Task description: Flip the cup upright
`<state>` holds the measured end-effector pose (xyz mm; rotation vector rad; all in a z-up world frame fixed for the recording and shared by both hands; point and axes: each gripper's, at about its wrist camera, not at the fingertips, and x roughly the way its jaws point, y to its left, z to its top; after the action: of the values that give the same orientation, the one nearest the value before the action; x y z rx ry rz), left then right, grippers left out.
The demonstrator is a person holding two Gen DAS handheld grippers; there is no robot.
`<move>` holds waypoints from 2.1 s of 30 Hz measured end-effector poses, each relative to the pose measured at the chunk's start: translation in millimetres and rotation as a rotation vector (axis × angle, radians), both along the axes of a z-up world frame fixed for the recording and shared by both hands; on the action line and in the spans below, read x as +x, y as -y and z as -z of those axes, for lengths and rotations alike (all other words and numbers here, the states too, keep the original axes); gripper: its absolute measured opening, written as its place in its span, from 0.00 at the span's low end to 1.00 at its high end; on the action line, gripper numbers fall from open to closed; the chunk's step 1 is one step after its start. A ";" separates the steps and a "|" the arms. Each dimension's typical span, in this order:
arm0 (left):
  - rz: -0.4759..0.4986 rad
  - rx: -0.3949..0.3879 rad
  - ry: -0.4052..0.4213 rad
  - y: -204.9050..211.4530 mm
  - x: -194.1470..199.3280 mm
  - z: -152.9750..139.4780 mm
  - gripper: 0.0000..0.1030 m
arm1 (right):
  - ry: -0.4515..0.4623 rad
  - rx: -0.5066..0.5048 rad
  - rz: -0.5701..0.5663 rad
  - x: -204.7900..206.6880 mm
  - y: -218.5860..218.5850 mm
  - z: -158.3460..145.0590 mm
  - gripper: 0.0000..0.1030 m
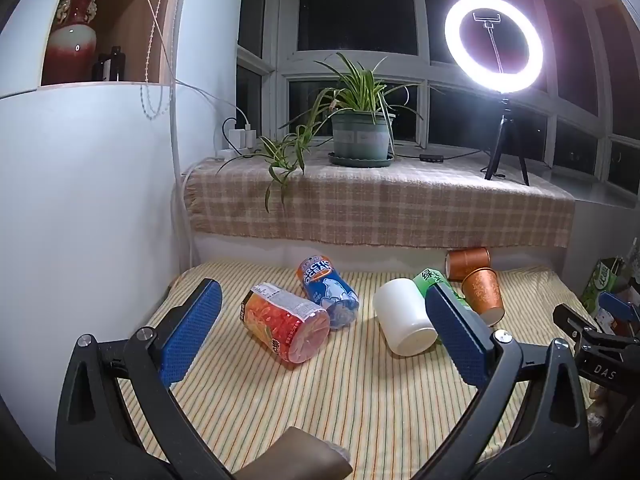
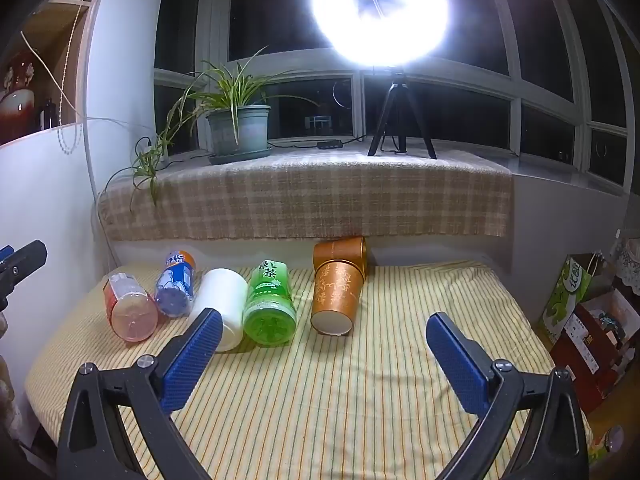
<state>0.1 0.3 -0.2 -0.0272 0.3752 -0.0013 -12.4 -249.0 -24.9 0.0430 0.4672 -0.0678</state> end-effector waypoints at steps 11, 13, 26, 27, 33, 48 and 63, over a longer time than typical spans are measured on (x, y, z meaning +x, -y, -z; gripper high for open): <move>-0.003 0.010 0.008 1.6 -0.2 0.4 1.00 | -0.010 0.000 0.002 0.3 -2.4 -1.4 1.00; -0.004 0.011 0.009 1.0 -0.1 0.7 1.00 | -0.010 0.000 0.002 0.2 -2.8 -0.8 1.00; -0.008 0.008 0.010 -4.1 -3.1 -5.6 1.00 | -0.010 -0.008 -0.005 1.4 -2.9 -2.8 1.00; -0.008 0.009 0.011 -4.1 -3.0 -5.8 1.00 | -0.010 -0.008 -0.004 1.4 -2.6 -2.9 1.00; -0.009 0.013 0.012 -4.9 -1.7 -7.2 1.00 | -0.009 -0.012 -0.002 0.6 -3.0 -3.4 1.00; -0.007 0.013 0.016 -4.9 -2.8 -6.7 1.00 | -0.011 -0.012 -0.002 0.9 -3.9 -2.9 1.00; -0.010 0.015 0.013 -6.5 -4.5 -9.9 1.00 | -0.028 -0.011 -0.006 4.6 -5.0 -0.5 1.00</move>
<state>-4.3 6.9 9.7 -0.0141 0.3621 0.0116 -7.8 -244.0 -24.4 0.0296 0.4951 -0.0652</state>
